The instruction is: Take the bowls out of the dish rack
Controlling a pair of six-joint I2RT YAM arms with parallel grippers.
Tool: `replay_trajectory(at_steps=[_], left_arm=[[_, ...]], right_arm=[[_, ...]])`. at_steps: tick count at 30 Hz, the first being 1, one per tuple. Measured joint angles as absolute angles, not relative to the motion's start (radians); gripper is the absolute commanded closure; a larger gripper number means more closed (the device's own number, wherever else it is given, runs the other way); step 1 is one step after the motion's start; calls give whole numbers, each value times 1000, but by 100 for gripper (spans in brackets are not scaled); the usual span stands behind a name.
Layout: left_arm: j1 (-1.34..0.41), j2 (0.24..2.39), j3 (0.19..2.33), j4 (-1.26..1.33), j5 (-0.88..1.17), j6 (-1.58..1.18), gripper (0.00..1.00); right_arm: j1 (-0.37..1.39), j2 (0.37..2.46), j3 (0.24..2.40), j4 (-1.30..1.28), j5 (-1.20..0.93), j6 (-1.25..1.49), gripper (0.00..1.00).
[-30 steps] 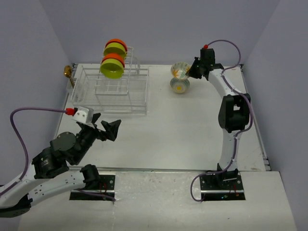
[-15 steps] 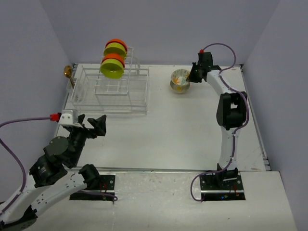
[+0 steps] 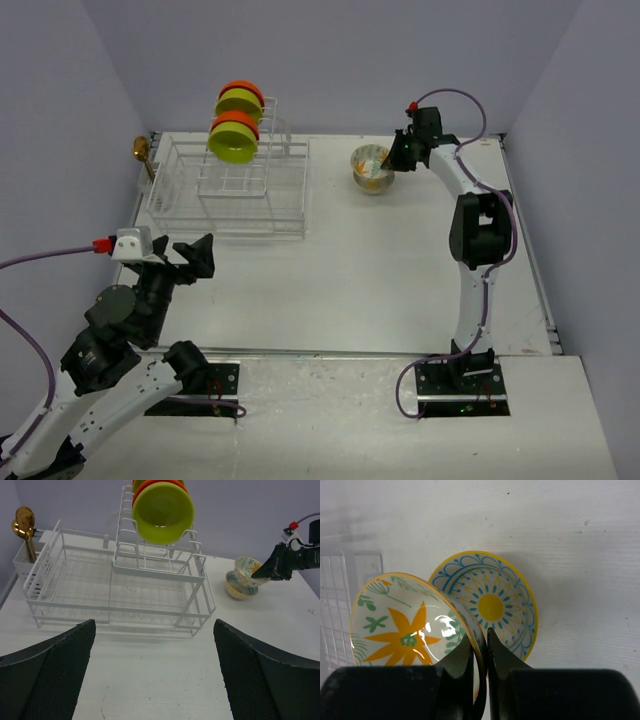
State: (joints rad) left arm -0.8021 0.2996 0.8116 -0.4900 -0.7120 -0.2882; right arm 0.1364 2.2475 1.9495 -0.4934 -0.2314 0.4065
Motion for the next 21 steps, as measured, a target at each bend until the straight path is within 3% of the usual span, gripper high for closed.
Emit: replay_trajectory(at_steps=[16, 21], left_arm=[[-792, 323, 804, -493, -711, -287, 0], [-792, 343, 794, -492, -710, -284, 0]], right_arm=[[136, 2326, 2077, -539, -268, 357, 92], [136, 2331, 2075, -556, -270, 331, 87]])
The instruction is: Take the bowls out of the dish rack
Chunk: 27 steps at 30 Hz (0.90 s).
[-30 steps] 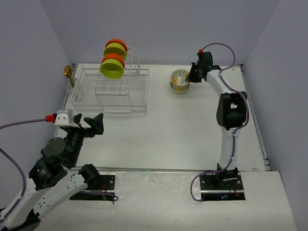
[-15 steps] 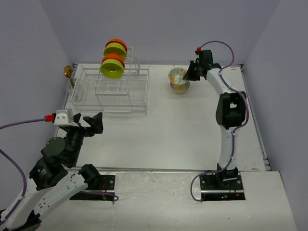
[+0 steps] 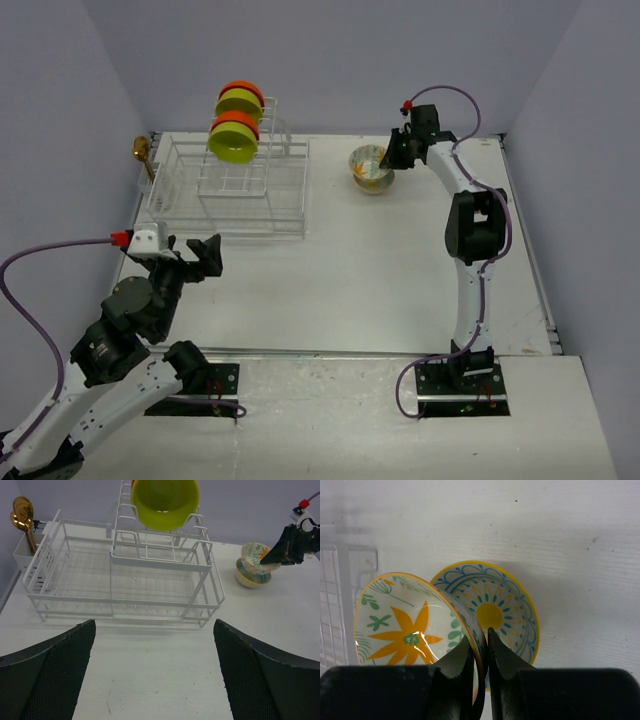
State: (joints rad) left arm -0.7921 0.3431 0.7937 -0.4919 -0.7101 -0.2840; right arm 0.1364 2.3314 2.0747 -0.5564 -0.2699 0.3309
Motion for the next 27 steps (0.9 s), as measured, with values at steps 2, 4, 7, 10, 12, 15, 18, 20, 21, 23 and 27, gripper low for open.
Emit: replay_trajectory(at_steps=[2, 4, 7, 10, 12, 15, 18, 20, 21, 23, 27], left_arm=[[-792, 358, 792, -495, -709, -282, 0], [-792, 374, 792, -495, -709, -278, 0], [-792, 389, 792, -496, -705, -277, 0], [-792, 388, 792, -496, -698, -277, 0], [-792, 380, 792, -497, -691, -277, 0], [-792, 361, 792, -495, -684, -277, 0], [-792, 351, 792, -495, -677, -277, 0], [-791, 351, 792, -496, -672, -276, 0], [-791, 351, 792, -495, -668, -276, 0], [-791, 351, 792, -495, -664, -276, 0], [-791, 351, 792, -495, -658, -272, 0]], right_arm=[[136, 2331, 2075, -556, -280, 323, 86], [136, 2331, 2075, -556, -286, 319, 85], [136, 2331, 2075, -558, -288, 315, 85], [136, 2331, 2075, -560, -287, 313, 85], [136, 2332, 2075, -562, -286, 313, 85], [136, 2333, 2075, -564, -280, 313, 81], [136, 2333, 2075, -569, -276, 314, 81], [136, 2333, 2075, -573, -272, 315, 82], [136, 2333, 2075, -575, -270, 315, 82], [136, 2333, 2075, -581, -269, 319, 83], [136, 2334, 2074, -583, -251, 329, 79]])
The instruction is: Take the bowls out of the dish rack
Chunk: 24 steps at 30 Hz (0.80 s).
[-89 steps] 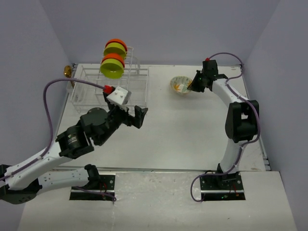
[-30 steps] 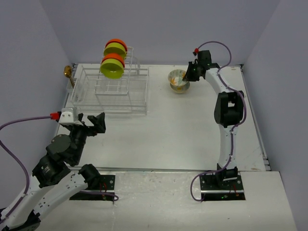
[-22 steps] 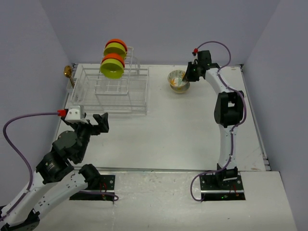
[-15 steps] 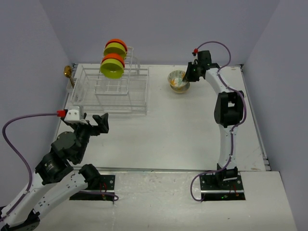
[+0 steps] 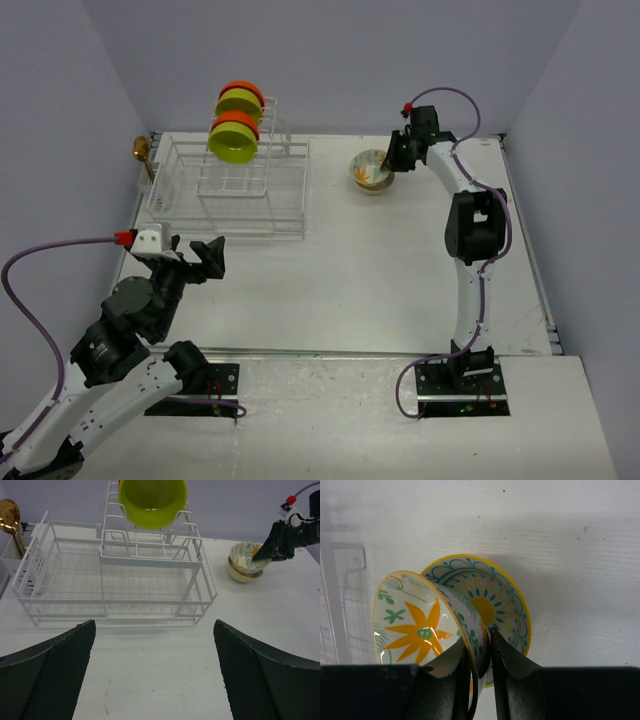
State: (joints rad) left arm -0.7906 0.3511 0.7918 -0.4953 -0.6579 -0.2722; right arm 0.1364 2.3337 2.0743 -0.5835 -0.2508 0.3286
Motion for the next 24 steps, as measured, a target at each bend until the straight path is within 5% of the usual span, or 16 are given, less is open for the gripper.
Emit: replay_trajectory(at_steps=[14, 24], left_arm=[[-779, 359, 792, -495, -641, -269, 0], [-772, 361, 792, -495, -631, -270, 0]], right_arm=[[139, 2334, 2055, -583, -225, 351, 75], [148, 2333, 2042, -562, -192, 352, 60]])
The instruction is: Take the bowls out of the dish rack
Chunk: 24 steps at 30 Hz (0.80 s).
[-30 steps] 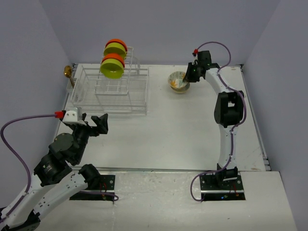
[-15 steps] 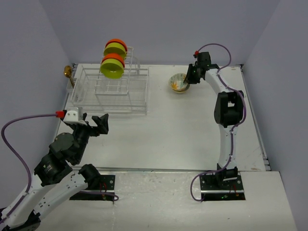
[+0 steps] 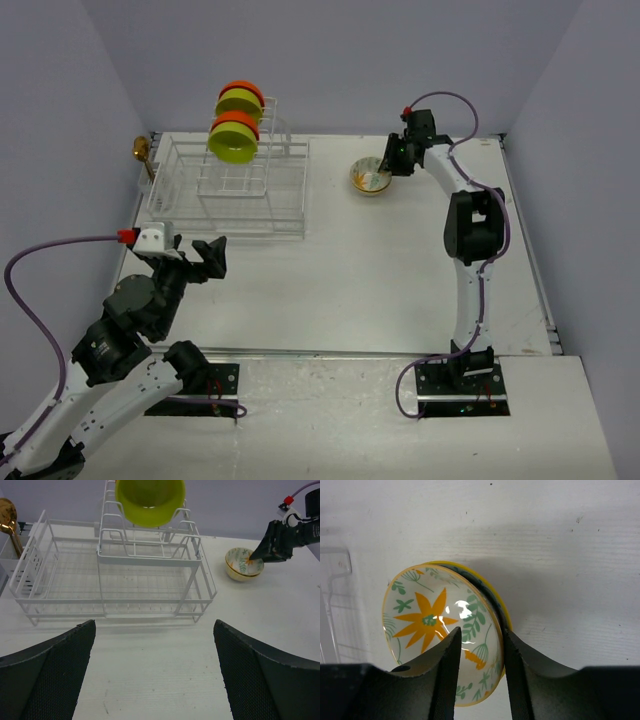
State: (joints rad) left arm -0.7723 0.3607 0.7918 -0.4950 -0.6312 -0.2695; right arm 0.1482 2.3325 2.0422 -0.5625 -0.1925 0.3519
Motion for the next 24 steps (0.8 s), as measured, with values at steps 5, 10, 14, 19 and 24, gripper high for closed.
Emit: replay_trajectory(at_steps=[5, 10, 14, 19, 24], left_arm=[[-772, 364, 792, -495, -627, -270, 0], [-772, 367, 792, -495, -623, -270, 0], [-764, 368, 792, -495, -623, -270, 0], [-748, 379, 792, -495, -629, -274, 0], [-732, 430, 804, -507, -670, -343, 0]], right_arm=[[154, 2326, 2024, -550, -187, 355, 59], [157, 2297, 1991, -547, -153, 356, 59], [161, 2263, 1958, -541, -79, 372, 58], [161, 2194, 1885, -534, -7, 403, 55], [170, 2052, 1745, -495, 18, 430, 45]])
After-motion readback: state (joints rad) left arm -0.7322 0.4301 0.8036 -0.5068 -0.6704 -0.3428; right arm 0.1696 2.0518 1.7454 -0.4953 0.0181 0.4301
